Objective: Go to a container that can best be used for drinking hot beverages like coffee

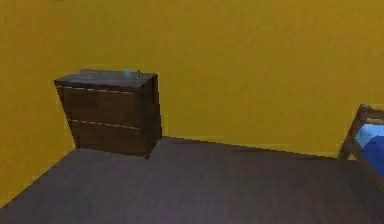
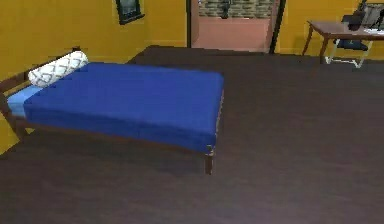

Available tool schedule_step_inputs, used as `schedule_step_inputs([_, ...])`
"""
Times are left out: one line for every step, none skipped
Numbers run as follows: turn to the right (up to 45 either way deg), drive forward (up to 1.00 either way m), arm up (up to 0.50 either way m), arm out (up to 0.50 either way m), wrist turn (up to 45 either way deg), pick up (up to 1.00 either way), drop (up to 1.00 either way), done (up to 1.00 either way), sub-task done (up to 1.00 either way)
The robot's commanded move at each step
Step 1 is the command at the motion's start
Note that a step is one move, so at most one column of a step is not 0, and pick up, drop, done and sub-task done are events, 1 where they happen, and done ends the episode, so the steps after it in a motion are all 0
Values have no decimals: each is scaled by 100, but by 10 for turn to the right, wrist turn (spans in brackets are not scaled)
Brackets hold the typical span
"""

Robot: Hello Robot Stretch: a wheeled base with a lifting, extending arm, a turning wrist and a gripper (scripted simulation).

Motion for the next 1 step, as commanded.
schedule_step_inputs([0,100,0,0,0,0,0,0,0])
